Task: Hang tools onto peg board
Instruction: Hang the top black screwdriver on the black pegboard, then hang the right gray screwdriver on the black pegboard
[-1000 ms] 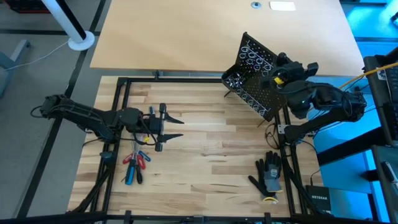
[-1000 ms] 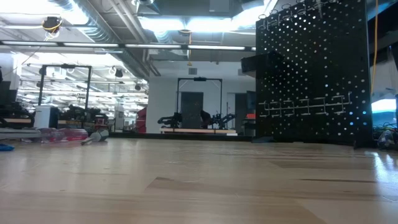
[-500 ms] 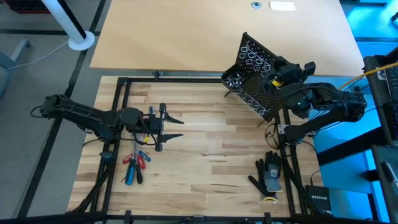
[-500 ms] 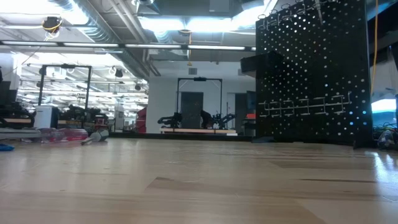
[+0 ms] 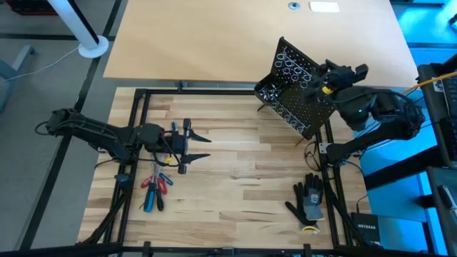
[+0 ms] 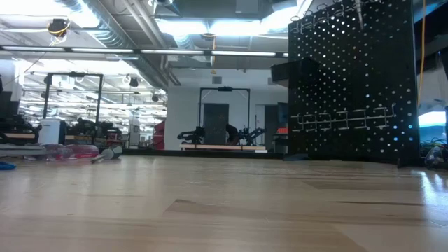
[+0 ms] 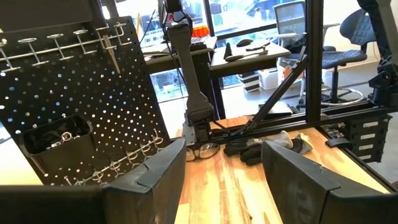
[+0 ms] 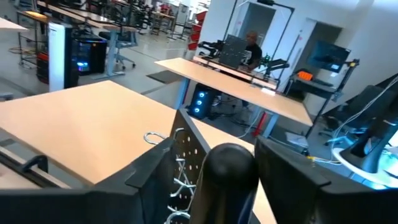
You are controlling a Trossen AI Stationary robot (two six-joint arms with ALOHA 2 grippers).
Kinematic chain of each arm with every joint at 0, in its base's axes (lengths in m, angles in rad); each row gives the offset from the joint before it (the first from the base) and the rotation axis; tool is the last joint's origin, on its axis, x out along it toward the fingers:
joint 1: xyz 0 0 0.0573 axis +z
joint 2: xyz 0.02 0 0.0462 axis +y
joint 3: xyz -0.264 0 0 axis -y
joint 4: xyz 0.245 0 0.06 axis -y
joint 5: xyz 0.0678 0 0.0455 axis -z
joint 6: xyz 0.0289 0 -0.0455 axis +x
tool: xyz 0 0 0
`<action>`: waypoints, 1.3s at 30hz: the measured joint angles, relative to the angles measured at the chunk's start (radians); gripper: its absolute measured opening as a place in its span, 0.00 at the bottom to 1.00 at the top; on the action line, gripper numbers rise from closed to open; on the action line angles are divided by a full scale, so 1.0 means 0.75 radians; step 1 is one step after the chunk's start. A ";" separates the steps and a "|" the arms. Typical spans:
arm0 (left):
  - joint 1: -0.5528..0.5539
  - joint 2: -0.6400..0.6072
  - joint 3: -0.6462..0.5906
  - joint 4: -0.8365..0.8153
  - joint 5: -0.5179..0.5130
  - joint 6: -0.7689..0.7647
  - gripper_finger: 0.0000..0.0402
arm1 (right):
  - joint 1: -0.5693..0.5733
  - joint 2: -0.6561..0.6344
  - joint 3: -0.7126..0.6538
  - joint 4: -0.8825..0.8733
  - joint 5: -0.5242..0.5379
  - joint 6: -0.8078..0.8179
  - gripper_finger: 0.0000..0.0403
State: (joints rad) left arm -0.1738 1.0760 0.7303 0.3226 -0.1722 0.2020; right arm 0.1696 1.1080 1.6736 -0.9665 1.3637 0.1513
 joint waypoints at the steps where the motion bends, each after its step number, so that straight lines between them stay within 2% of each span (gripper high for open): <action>1: 0.000 0.000 0.000 0.000 0.000 0.000 0.50 | 0.000 0.000 0.006 0.000 -0.005 0.000 0.56; 4: 0.000 0.000 0.000 0.000 0.000 -0.005 0.50 | 0.000 0.001 0.023 0.015 -0.006 -0.012 0.59; 9: 0.000 0.000 0.000 0.001 0.000 -0.004 0.50 | 0.000 0.001 0.049 0.189 -0.055 -0.187 0.59; 14: 0.000 0.000 0.000 0.002 0.000 0.009 0.50 | 0.001 0.003 0.050 0.353 -0.241 -0.311 0.59; 21: 0.000 0.000 0.000 -0.018 0.000 -0.015 0.50 | 0.006 0.062 0.050 0.372 -0.528 -0.303 0.59; 24: 0.000 0.000 0.000 -0.037 0.000 -0.015 0.50 | 0.073 0.104 0.049 0.373 -0.620 -0.269 0.59; 32: 0.000 0.000 0.000 -0.084 0.000 -0.030 0.50 | 0.339 0.243 0.049 0.330 -0.622 -0.205 0.59; 39: 0.001 -0.001 0.000 -0.106 0.000 -0.054 0.50 | 0.491 0.437 0.044 0.121 -0.623 0.037 0.59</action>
State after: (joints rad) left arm -0.1729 1.0756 0.7303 0.2432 -0.1722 0.1612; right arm 0.5382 1.4359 1.7065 -0.8760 0.8967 0.1793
